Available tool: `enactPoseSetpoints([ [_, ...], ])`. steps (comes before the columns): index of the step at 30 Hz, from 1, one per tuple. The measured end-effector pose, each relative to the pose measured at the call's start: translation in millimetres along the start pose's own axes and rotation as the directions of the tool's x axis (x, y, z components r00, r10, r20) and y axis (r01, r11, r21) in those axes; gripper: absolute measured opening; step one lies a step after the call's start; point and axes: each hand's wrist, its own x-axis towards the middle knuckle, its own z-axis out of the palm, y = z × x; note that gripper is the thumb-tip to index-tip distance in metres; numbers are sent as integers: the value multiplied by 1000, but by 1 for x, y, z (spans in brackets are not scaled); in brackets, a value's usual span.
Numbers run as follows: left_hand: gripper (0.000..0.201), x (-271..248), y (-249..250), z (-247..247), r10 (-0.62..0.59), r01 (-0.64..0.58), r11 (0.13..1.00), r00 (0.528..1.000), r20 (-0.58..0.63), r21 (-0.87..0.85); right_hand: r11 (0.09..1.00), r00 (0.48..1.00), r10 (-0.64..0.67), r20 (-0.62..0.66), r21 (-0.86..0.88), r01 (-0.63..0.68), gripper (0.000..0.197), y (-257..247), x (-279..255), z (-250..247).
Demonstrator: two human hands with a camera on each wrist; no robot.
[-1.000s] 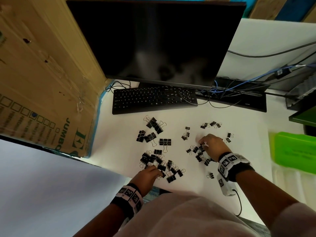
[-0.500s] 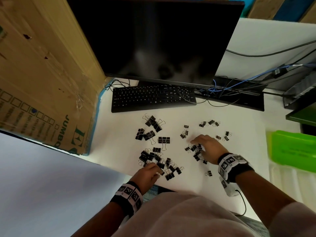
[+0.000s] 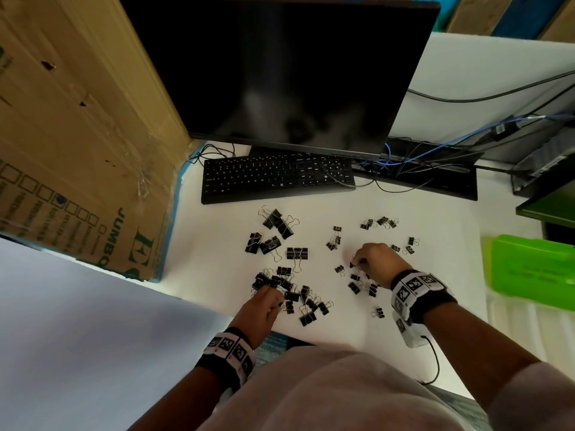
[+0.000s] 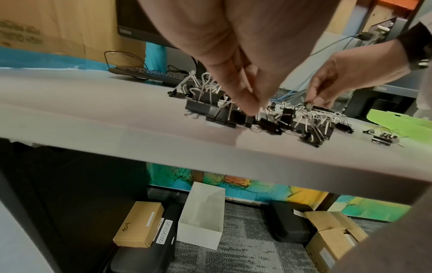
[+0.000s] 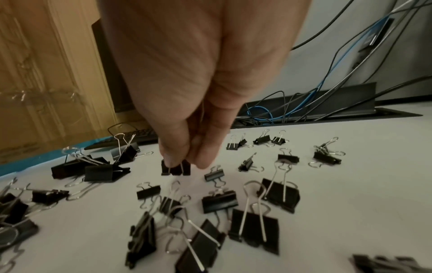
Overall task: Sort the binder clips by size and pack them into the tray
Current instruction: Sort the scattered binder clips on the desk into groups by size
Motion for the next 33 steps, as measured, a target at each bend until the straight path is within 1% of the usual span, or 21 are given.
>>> enactPoseSetpoints([
  [1,11,0,0,-2,-24,23,999,999,-27,-31,1000,1000,1,12,-9,-1,20,0,-2,0],
  [3,27,-1,-2,-4,-73,65,994,994,-85,-87,998,998,22,61,-52,-19,17,-1,-6,3],
  [4,32,-1,-2,-6,-102,91,989,990,-99,-116,997,996,38,82,-64,-32,16,-1,-8,6],
  [6,33,-1,-6,-9,-149,132,980,982,-112,-150,996,994,55,98,-73,-48,17,2,-11,13],
  [9,30,-1,-10,-12,-183,164,974,977,-112,-156,995,993,68,93,-80,-61,24,6,-10,18],
  [14,29,-2,-10,-12,-165,147,978,980,-115,-149,997,996,69,62,-36,-67,19,5,-12,12],
  [18,32,-4,-9,-8,-136,126,982,989,-64,-140,983,987,160,-16,100,-157,14,10,-18,-1],
  [20,37,-3,-8,-5,-106,101,985,994,-28,-136,973,982,190,9,128,-190,11,13,-22,-3],
  [22,40,-2,-6,-2,-94,92,987,996,-3,-130,965,978,209,22,160,-210,13,14,-26,-4],
  [25,44,2,-5,1,-116,118,986,993,25,-114,934,966,252,-60,277,-226,19,16,-32,-6],
  [27,45,2,-4,3,-107,110,989,994,35,-100,900,945,305,-115,359,-247,17,18,-36,-7],
  [29,45,1,-3,4,-98,101,991,994,39,-87,902,944,309,-116,351,-252,16,19,-40,-7],
  [33,45,0,-2,5,-98,102,992,994,51,-75,941,967,245,-70,259,-220,19,20,-48,0],
])
